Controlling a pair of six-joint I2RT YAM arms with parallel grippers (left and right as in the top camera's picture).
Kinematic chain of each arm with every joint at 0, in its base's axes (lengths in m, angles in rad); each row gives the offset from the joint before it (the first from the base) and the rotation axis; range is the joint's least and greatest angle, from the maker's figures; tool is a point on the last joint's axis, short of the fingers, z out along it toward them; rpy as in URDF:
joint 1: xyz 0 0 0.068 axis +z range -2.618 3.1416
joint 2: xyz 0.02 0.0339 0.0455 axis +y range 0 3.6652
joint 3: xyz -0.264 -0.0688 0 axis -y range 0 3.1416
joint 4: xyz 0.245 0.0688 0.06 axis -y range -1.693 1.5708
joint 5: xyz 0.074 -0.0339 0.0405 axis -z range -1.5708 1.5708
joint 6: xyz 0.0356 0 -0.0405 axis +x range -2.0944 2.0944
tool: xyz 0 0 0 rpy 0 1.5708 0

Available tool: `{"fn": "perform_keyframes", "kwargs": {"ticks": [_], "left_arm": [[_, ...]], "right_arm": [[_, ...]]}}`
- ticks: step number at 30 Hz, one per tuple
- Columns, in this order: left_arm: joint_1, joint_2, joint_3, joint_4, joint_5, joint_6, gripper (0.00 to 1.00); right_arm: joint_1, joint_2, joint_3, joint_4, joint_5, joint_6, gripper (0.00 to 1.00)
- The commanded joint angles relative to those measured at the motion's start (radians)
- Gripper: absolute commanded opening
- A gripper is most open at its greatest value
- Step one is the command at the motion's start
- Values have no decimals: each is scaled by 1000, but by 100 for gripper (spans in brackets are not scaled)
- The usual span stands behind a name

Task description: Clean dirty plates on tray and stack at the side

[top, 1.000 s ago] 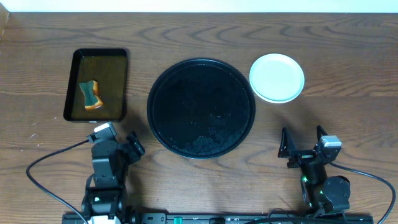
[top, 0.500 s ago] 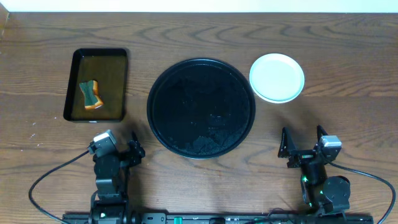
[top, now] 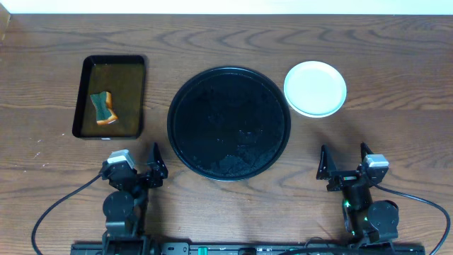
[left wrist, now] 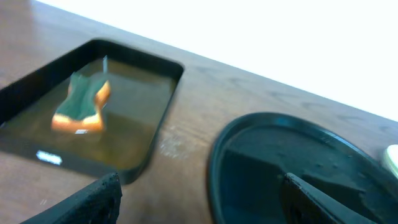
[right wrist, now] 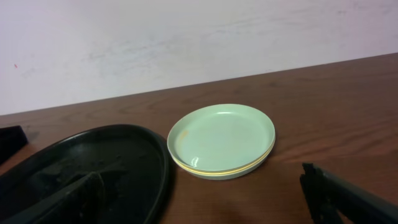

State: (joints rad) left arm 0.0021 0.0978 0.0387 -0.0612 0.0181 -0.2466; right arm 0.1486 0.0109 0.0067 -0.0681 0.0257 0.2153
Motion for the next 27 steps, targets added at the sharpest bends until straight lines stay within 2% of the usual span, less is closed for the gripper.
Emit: {"fn": "perform_keyframes", "kwargs": {"ticks": [1, 13, 27], "left_arm": [[-6, -53, -34, -5, 24, 57, 81], [-8, -97, -34, 7, 76, 135, 81], [-8, -44, -34, -3, 77, 134, 81]], "right_arm": [[-11, -6, -1, -4, -1, -14, 99], [-11, -6, -1, -4, 0, -14, 99], [-11, -6, -1, -4, 0, -14, 99]]}}
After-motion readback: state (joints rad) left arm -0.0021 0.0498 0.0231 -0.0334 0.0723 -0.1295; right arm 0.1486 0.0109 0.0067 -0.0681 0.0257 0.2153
